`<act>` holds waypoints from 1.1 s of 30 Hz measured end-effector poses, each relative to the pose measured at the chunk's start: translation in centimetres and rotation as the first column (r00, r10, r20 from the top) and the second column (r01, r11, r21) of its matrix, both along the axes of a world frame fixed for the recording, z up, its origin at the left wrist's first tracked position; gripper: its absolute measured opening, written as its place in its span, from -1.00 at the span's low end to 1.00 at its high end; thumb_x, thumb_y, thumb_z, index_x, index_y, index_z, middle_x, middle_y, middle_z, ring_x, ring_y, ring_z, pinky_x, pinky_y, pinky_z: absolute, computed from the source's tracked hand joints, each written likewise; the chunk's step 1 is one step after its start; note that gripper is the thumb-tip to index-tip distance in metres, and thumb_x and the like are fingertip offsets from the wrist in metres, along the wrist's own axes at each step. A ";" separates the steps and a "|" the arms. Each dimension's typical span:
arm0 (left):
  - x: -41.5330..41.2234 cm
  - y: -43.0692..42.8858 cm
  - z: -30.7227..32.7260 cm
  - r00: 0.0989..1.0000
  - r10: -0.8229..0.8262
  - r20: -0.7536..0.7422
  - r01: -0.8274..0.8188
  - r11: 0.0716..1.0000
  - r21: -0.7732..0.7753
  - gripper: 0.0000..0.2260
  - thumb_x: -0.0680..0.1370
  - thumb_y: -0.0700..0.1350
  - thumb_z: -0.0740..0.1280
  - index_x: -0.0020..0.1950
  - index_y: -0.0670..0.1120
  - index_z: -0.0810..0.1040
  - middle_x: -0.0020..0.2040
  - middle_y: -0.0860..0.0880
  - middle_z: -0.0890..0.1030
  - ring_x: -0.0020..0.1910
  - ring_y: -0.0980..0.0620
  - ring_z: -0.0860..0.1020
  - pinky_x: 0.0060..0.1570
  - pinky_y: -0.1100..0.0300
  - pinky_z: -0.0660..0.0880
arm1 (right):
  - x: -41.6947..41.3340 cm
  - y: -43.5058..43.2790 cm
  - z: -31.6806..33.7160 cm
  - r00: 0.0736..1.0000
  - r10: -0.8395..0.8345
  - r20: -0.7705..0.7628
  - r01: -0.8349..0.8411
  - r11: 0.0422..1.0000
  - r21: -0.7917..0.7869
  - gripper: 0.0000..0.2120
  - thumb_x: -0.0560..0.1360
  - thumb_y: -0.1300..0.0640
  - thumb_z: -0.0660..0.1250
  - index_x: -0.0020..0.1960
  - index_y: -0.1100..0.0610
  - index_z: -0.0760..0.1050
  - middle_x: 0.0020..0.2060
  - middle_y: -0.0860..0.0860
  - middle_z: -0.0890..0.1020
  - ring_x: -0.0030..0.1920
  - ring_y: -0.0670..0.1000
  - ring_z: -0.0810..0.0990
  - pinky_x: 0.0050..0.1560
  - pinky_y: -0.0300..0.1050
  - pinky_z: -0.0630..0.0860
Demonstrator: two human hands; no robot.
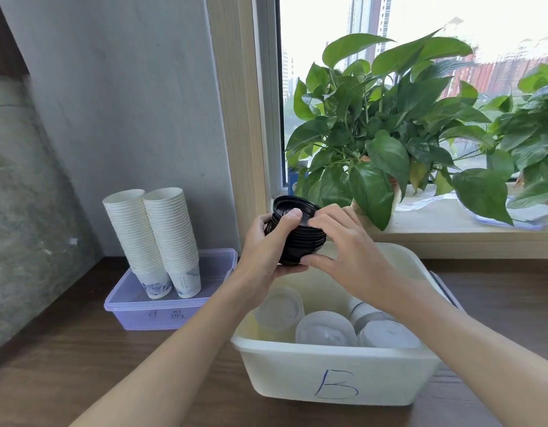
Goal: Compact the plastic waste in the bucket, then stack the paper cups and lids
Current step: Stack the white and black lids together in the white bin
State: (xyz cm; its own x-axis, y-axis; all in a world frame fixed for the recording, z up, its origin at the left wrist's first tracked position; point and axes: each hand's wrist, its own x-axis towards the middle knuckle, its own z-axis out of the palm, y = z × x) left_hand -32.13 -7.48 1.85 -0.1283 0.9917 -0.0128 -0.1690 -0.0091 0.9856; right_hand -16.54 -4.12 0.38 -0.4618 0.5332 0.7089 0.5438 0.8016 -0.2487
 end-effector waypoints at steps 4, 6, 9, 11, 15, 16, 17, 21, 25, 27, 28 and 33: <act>0.0 0.0 0.0 0.999 -0.036 0.030 0.036 0.999 0.006 -0.64 0.55 0.08 0.40 0.22 -0.10 0.46 0.09 -0.17 0.66 -0.06 -0.09 0.70 -0.11 -0.09 0.67 | 0.0 0.3 -0.1 0.998 0.010 -0.054 -0.009 1.000 0.029 -0.64 0.33 0.17 0.53 0.08 0.17 0.54 -0.01 -0.02 0.47 -0.01 0.01 0.38 0.05 -0.18 0.36; 0.0 0.0 0.0 1.000 -0.019 0.017 0.018 1.000 0.021 -0.66 0.56 0.05 0.39 0.22 -0.10 0.46 0.07 -0.16 0.65 -0.06 -0.07 0.70 -0.14 -0.06 0.67 | 0.0 0.2 -0.1 0.998 0.023 -0.067 -0.023 1.000 0.011 -0.66 0.35 0.07 0.51 0.07 0.15 0.57 -0.02 -0.05 0.47 -0.02 0.02 0.39 0.06 -0.20 0.36; 0.1 0.0 -0.1 1.000 -0.003 0.003 0.003 0.999 0.033 -0.55 0.45 0.04 0.44 0.26 -0.08 0.45 0.09 -0.16 0.63 -0.04 -0.10 0.69 -0.15 -0.07 0.67 | -0.1 -0.4 0.3 0.983 0.024 -0.182 -0.032 0.999 -0.042 -0.69 0.42 -0.09 0.37 0.02 0.11 0.60 -0.05 -0.11 0.53 -0.01 0.02 0.44 0.08 -0.30 0.34; 0.1 0.0 -0.2 1.000 -0.018 -0.001 0.018 0.999 0.032 -0.52 0.40 0.04 0.41 0.27 -0.08 0.46 0.12 -0.16 0.61 -0.02 -0.15 0.68 -0.14 -0.09 0.67 | -0.1 -0.7 0.7 0.957 -0.011 -0.291 -0.019 0.995 -0.099 -0.74 0.48 -0.07 0.30 0.00 0.10 0.59 -0.06 -0.10 0.57 0.02 0.00 0.46 0.05 -0.35 0.32; 0.2 0.0 -0.5 0.997 -0.058 -0.054 0.060 0.997 0.044 -0.60 0.42 0.02 0.39 0.23 -0.03 0.49 0.14 -0.15 0.61 0.04 -0.18 0.68 -0.12 -0.12 0.67 | -0.3 -0.8 0.9 0.903 -0.019 -0.429 -0.088 0.970 -0.228 -0.84 0.50 0.08 0.31 -0.03 0.14 0.58 -0.03 -0.05 0.49 -0.01 -0.12 0.48 -0.06 -0.40 0.35; 0.2 0.1 -0.5 0.996 -0.057 -0.068 0.060 0.997 0.050 -0.59 0.40 0.02 0.38 0.22 -0.02 0.49 0.14 -0.14 0.62 0.03 -0.17 0.68 -0.12 -0.13 0.67 | -0.4 -0.9 0.9 0.892 -0.025 -0.451 -0.089 0.969 -0.230 -0.88 0.50 0.11 0.32 -0.04 0.15 0.57 -0.03 -0.05 0.45 -0.06 -0.14 0.46 -0.09 -0.39 0.36; 0.2 0.0 -0.5 0.995 -0.055 -0.082 0.061 0.996 0.060 -0.59 0.39 0.01 0.37 0.22 -0.02 0.49 0.12 -0.13 0.62 0.02 -0.16 0.69 -0.12 -0.13 0.67 | -0.5 -0.9 0.9 0.882 -0.041 -0.470 -0.082 0.968 -0.238 -0.92 0.51 0.15 0.34 -0.05 0.16 0.54 -0.03 -0.04 0.41 -0.11 -0.15 0.44 -0.12 -0.38 0.38; 0.5 -0.4 -0.8 0.972 -0.060 -0.228 0.093 0.987 0.134 -0.61 0.42 0.01 0.36 0.24 0.04 0.47 0.12 -0.05 0.61 -0.01 -0.04 0.70 -0.08 -0.16 0.67 | -0.5 -0.6 1.0 0.831 -0.149 -0.535 -0.110 0.901 -0.421 -0.78 0.53 0.27 0.27 0.13 0.08 0.36 0.07 0.01 0.39 -0.06 -0.09 0.43 -0.11 -0.30 0.39; 1.0 -0.8 -1.1 0.933 -0.031 -0.360 0.119 0.967 0.225 -0.59 0.46 0.10 0.40 0.29 0.14 0.44 0.19 0.01 0.60 0.05 0.03 0.67 -0.07 -0.07 0.68 | -0.2 -0.1 0.9 0.818 -0.143 -0.557 -0.296 0.725 -0.622 -0.49 0.56 0.34 0.11 0.46 0.03 0.23 0.24 -0.04 0.48 0.23 -0.06 0.46 0.09 -0.30 0.44; 1.0 -0.7 -1.0 0.933 0.020 -0.358 0.082 0.961 0.265 -0.45 0.45 0.12 0.41 0.41 0.08 0.39 0.20 0.05 0.58 0.05 0.06 0.66 -0.07 -0.05 0.68 | -0.2 0.2 0.6 0.792 -0.092 -0.603 -0.392 0.681 -0.619 -0.48 0.51 0.38 0.08 0.38 -0.02 0.36 0.17 -0.03 0.59 0.24 0.00 0.52 0.23 -0.03 0.50; 1.0 -0.7 -1.0 0.931 0.034 -0.363 0.074 0.957 0.279 -0.38 0.44 0.12 0.41 0.47 0.05 0.35 0.20 0.10 0.57 0.06 0.09 0.65 -0.05 -0.03 0.67 | -0.3 0.3 0.5 0.776 -0.088 -0.625 -0.428 0.654 -0.624 -0.47 0.50 0.39 0.07 0.34 -0.04 0.40 0.14 -0.02 0.61 0.22 0.02 0.55 0.24 0.07 0.51; 0.8 -0.7 -1.1 0.912 0.024 -0.410 0.103 0.953 0.284 -0.43 0.43 0.06 0.33 0.45 0.16 0.35 0.27 0.13 0.55 0.23 0.17 0.54 0.11 0.20 0.59 | -0.2 -0.1 0.9 0.737 -0.136 -0.662 -0.510 0.531 -0.677 -0.53 0.47 0.43 0.06 0.26 0.13 0.48 0.13 0.13 0.61 0.17 0.11 0.59 0.20 0.16 0.54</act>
State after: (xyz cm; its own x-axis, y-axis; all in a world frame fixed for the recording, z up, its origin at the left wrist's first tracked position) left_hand -31.30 -8.20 0.71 -0.0202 0.9463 0.3226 0.2370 -0.3090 0.9211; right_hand -16.76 -4.22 1.25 -0.2983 0.9386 0.1732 -0.1179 0.1438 -0.9826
